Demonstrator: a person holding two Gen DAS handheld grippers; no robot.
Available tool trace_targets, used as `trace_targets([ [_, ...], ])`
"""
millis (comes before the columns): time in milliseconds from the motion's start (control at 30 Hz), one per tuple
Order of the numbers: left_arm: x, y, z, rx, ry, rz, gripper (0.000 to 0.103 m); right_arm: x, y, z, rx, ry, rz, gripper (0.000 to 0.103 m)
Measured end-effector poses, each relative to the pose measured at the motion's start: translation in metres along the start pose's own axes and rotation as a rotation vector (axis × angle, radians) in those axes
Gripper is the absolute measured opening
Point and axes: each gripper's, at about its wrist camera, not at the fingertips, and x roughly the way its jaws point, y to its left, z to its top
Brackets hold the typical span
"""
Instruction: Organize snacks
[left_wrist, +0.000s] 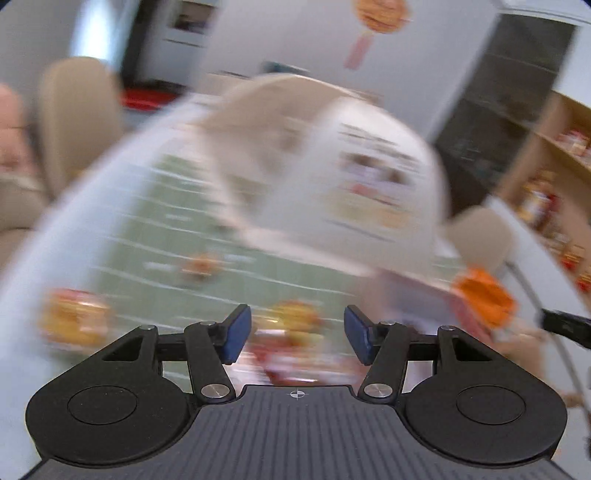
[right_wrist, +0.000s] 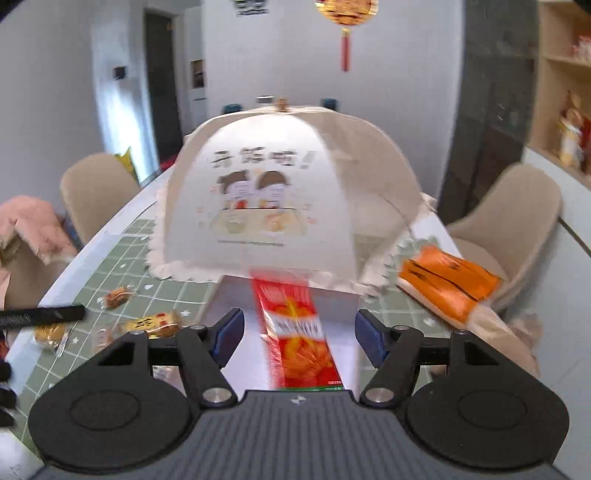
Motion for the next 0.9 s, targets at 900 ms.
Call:
trace_targets([
  [900, -0.034, 0.145, -0.044, -0.059, 0.167, -0.034, 0.058, 0.238, 0.245, 0.035, 0.136, 0.270, 0.146, 0.064],
])
